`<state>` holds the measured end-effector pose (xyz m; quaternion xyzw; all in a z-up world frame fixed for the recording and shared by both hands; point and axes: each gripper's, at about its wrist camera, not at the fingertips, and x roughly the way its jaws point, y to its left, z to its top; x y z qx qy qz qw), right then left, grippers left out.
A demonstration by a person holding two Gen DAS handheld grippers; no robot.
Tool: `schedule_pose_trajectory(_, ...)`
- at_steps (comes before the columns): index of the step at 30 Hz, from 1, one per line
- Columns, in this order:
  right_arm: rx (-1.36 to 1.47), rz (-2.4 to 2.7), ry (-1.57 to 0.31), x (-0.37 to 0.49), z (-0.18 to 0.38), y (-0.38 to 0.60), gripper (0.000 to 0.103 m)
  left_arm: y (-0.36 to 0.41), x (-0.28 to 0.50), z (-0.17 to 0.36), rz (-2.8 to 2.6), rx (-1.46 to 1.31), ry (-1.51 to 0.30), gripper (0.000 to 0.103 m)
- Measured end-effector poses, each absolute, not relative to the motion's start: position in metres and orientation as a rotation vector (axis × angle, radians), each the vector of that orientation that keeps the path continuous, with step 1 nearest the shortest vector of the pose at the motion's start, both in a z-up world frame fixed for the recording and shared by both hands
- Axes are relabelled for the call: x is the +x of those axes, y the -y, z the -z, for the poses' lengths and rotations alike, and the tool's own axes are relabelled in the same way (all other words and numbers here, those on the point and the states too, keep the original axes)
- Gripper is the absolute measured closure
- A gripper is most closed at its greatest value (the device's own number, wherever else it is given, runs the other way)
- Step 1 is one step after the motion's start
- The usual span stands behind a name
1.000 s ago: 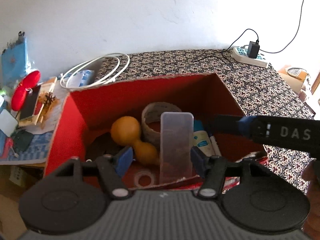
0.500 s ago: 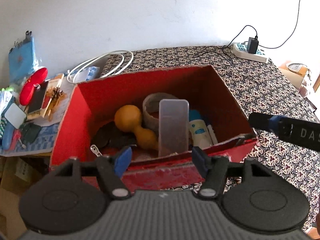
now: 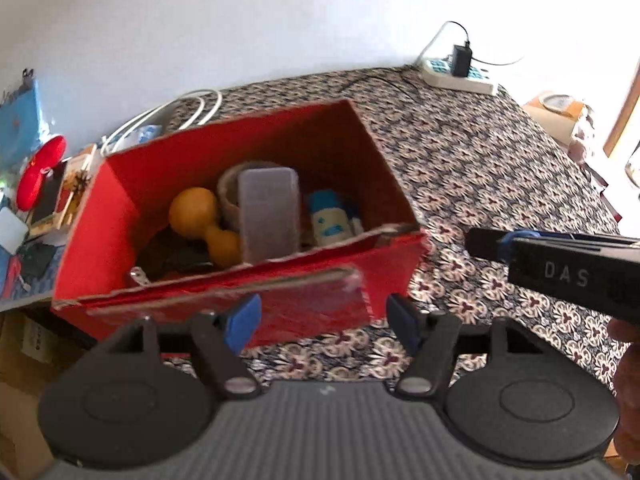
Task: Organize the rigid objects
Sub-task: 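Withdraw the left gripper up and away from the red box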
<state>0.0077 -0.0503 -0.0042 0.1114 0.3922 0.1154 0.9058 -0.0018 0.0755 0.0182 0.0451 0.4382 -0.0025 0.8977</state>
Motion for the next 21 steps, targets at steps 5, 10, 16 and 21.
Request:
schedule_pose_trajectory(5,0.242,-0.23,-0.85,0.002,0.011,0.068,0.082,-0.054,-0.001,-0.006,0.018,0.09,-0.953,0.034)
schedule_pose_trajectory(10,0.211,-0.222,-0.922,-0.007,0.021,0.075,0.082,-0.034,-0.005,0.005,0.013,0.124,-0.983,0.034)
schedule_pose_trajectory(16,0.168,-0.26,-0.979,-0.021,0.029,0.072,0.082,-0.03,-0.012,0.02,-0.008,0.129,-1.046,0.033)
schedule_pose_trajectory(21,0.127,-0.294,-1.043,-0.025,0.035,0.069,0.082,-0.034,-0.017,0.03,-0.043,0.116,-1.096,0.033)
